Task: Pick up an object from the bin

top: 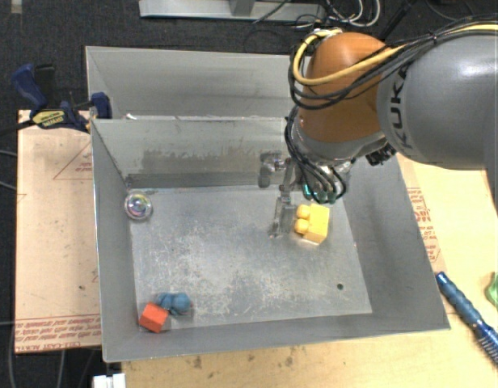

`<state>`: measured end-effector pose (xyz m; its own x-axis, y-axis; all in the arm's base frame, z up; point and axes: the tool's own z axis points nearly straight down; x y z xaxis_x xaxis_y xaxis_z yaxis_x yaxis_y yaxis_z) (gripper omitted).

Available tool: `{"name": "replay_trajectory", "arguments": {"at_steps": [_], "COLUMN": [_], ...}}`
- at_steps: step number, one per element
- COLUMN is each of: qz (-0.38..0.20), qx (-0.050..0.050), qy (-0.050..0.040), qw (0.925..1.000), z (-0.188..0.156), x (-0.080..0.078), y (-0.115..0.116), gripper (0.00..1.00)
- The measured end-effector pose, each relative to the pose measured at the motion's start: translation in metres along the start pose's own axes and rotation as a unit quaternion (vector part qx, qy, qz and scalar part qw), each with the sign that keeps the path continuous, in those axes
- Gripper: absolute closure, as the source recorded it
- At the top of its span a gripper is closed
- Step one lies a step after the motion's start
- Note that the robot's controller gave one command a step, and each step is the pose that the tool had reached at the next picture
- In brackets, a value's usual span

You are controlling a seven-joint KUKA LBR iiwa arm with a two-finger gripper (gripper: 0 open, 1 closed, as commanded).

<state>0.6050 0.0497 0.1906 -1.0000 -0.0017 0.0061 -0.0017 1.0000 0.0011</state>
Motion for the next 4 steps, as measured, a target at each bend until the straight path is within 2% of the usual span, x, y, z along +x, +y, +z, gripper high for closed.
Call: {"name": "replay_trajectory", "arguments": {"at_steps": [1,2,3,4], "qz": [-0.095,-0.108,-0.077,-0.011], "qx": [0.001,0.002,0.0,0.0], "qy": [-0.0006,-0.0076,-0.0051,-0.0032], "qw": [0.9955,0.9941,0.997,0.9999], "z": [0.125,0.088,0.084,0.121], "x": [0.013,-0.018,-0.022,-0.017], "y": [-0.101,-0.142,-0.144,-0.142], "gripper": [0.0,0.0,0.0,0.0]}}
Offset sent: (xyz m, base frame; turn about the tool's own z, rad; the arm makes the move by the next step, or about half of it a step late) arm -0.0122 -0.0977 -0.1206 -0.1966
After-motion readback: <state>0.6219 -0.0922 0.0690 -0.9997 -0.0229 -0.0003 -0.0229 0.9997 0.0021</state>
